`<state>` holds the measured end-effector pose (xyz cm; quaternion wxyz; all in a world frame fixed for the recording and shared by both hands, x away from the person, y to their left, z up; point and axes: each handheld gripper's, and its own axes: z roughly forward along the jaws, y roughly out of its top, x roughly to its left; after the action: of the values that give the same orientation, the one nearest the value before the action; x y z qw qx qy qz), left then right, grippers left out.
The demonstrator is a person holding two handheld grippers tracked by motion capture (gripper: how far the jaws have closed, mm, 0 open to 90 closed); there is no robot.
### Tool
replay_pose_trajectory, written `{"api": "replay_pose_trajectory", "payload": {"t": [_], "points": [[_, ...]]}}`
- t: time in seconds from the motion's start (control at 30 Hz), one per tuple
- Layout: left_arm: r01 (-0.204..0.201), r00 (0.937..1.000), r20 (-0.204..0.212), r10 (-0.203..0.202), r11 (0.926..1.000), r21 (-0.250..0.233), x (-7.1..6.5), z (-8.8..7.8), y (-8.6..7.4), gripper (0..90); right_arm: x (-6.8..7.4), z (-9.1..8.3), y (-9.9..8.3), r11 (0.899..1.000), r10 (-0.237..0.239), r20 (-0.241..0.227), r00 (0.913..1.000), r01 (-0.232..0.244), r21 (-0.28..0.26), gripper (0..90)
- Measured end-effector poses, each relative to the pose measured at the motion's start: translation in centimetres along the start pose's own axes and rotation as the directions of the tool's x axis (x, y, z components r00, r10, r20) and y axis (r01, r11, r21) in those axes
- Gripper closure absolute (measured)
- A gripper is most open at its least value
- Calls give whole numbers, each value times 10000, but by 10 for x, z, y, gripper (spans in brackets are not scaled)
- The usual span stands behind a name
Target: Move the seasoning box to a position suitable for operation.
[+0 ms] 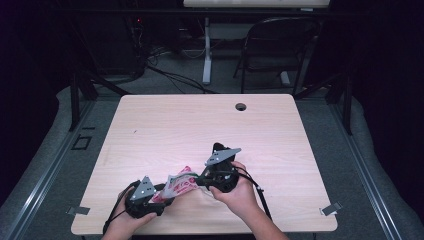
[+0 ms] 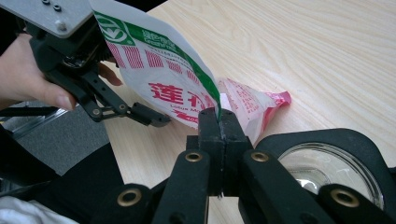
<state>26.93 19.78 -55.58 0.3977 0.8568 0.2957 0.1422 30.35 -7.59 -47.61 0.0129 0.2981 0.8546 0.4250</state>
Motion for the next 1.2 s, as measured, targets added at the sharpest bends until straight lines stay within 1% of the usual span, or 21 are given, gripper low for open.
{"api": "replay_pose_trajectory", "payload": {"t": [0.07,0.13,0.17,0.2,0.37,0.47,0.53,0.6,0.7,0.8,0.9,1.0,1.03,1.2], "points": [[33,10000,-46,-34,10000,-69,2,2,-1,383,0,0,0,10000,43,-44,10000,-43,-25,900],[78,10000,-53,-78,10000,-25,2,5,-2,373,0,0,0,10000,70,-39,10000,-71,-55,900],[3,10000,-65,-3,10000,-34,2,6,-3,373,0,0,0,9999,80,-46,10000,-81,-64,900],[-41,10000,-83,40,9999,-94,3,7,-3,372,0,0,0,9999,85,-45,10000,-85,-69,900],[39,9997,-239,-45,9997,-237,3,14,-5,325,0,1,1,9999,109,-96,9999,-110,-133,900],[-20,9992,-406,4,9992,-388,2,19,-6,301,0,0,1,9999,88,-88,9999,-88,-106,900],[19,9990,-441,-39,9990,-455,3,22,-7,283,0,1,1,9998,115,-96,9999,-117,-149,900],[46,9990,-437,-66,9990,-449,4,23,-7,271,0,1,1,9998,106,-92,9999,-107,-154,900],[333,9990,-271,-343,9988,-365,6,28,-9,264,0,0,1,9999,91,-98,9999,-92,-137,900],[327,9992,-232,-334,9991,-278,7,30,-9,262,1,1,1,9998,112,-101,9999,-114,-158,900],[473,9987,-167,-477,9987,-210,8,33,-10,264,1,1,1,9998,113,-101,9999,-114,-154,900],[522,9986,-96,-524,9985,-183,9,35,-9,266,1,0,1,9998,99,-87,9999,-100,-153,900],[630,9979,-114,-632,9978,-183,9,36,-9,266,1,0,1,9998,97,-82,9999,-98,-158,900],[727,9973,30,-727,9973,-85,10,39,-8,269,1,1,0,9998,88,-96,9999,-90,-187,900]]}}
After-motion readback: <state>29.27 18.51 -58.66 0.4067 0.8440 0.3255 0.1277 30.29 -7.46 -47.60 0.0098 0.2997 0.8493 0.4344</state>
